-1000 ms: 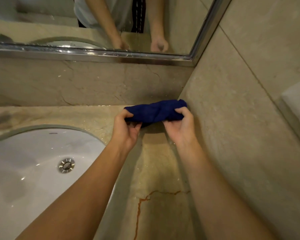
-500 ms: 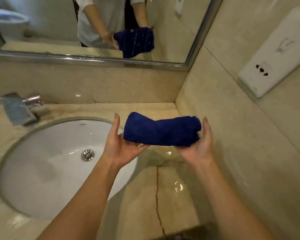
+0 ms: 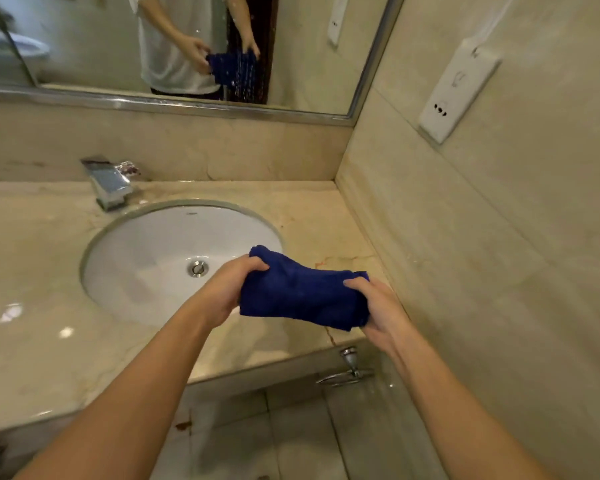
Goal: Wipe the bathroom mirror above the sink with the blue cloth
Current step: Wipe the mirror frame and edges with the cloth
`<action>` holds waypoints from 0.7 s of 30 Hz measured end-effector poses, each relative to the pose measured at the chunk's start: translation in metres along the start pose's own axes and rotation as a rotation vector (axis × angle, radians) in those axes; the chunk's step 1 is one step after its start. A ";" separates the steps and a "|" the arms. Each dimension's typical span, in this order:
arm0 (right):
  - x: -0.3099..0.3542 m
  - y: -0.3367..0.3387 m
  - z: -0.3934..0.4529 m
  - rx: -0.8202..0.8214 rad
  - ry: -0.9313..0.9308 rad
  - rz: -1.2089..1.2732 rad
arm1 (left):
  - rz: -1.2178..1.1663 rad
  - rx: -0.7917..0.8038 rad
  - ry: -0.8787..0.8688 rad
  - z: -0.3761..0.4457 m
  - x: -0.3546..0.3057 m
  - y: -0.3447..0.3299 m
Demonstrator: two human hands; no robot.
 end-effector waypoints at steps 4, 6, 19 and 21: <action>-0.018 0.001 -0.017 0.045 -0.020 0.001 | 0.144 -0.130 -0.105 -0.012 -0.003 -0.001; -0.028 0.006 -0.017 0.037 -0.035 0.018 | 0.160 -0.156 -0.161 -0.013 0.001 -0.007; -0.055 0.048 -0.018 -0.028 0.068 -0.015 | 0.175 -0.171 -0.202 -0.017 0.056 -0.041; -0.053 0.052 -0.017 -0.018 0.131 -0.054 | 0.183 -0.165 -0.266 -0.016 0.054 -0.046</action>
Point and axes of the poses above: each hand's wrist, its own z-axis towards the middle knuckle, its own y-axis out of the back of the hand, x = y × z, the point moved 9 cm from there along z, towards the middle knuckle, and after that the axes turned 6 degrees about -z, right-handed, at the moved point
